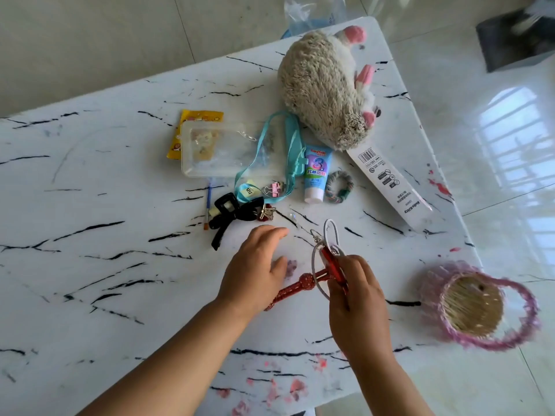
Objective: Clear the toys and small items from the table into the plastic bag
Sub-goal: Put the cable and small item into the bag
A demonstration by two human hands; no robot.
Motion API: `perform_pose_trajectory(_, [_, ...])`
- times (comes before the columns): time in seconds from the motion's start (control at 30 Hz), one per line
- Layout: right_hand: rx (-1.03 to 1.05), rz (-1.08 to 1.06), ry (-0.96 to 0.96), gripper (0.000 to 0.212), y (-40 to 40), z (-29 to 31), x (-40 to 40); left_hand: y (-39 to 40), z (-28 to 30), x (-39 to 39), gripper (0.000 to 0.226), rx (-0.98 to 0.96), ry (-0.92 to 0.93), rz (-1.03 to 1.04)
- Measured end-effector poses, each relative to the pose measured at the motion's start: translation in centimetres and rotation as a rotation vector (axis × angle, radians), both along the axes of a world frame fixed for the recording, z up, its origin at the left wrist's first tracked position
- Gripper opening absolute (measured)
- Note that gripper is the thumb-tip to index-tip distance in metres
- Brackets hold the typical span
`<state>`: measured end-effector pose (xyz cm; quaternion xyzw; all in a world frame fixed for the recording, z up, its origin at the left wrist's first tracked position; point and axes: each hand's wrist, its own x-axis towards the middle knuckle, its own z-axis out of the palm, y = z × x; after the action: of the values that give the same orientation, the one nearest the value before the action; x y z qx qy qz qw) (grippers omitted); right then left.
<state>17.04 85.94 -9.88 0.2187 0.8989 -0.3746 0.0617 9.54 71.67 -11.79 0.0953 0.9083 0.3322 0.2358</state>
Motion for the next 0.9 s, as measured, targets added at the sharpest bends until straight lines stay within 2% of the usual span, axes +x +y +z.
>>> perform_pose_trajectory(0.1, [-0.033,0.061,0.032,0.035,0.3,1.2,0.4,1.5,0.5,-0.5,0.062,0.017,0.000,-0.154])
perform_pose_trajectory(0.17, [-0.040,0.077,0.050,0.035,0.6,1.8,0.9,2.3,0.7,-1.0,0.064,0.019,-0.031,-0.238])
perform_pose_trajectory(0.3, [-0.047,0.034,0.087,0.032,1.5,3.1,1.6,3.4,1.5,-2.0,0.027,0.052,-0.038,-0.267])
perform_pose_trajectory(0.37, [-0.042,0.025,0.094,0.032,2.0,3.5,1.7,3.4,2.3,-2.1,0.018,0.064,-0.019,-0.288])
perform_pose_trajectory(0.5, [0.033,0.033,0.083,0.030,2.4,4.3,1.8,2.5,4.5,-2.5,0.018,0.107,-0.058,-0.180])
perform_pose_trajectory(0.63, [0.100,0.071,0.033,0.023,1.6,5.6,1.8,1.7,7.0,-2.2,0.019,0.134,-0.039,-0.155])
perform_pose_trajectory(0.73, [0.065,0.045,0.065,0.021,0.8,7.1,2.0,1.4,9.1,-0.9,0.023,0.266,-0.089,-0.070])
perform_pose_trajectory(0.9, [-0.009,-0.035,0.131,0.027,-1.0,10.6,2.6,0.7,12.3,2.0,0.025,0.498,-0.133,0.204])
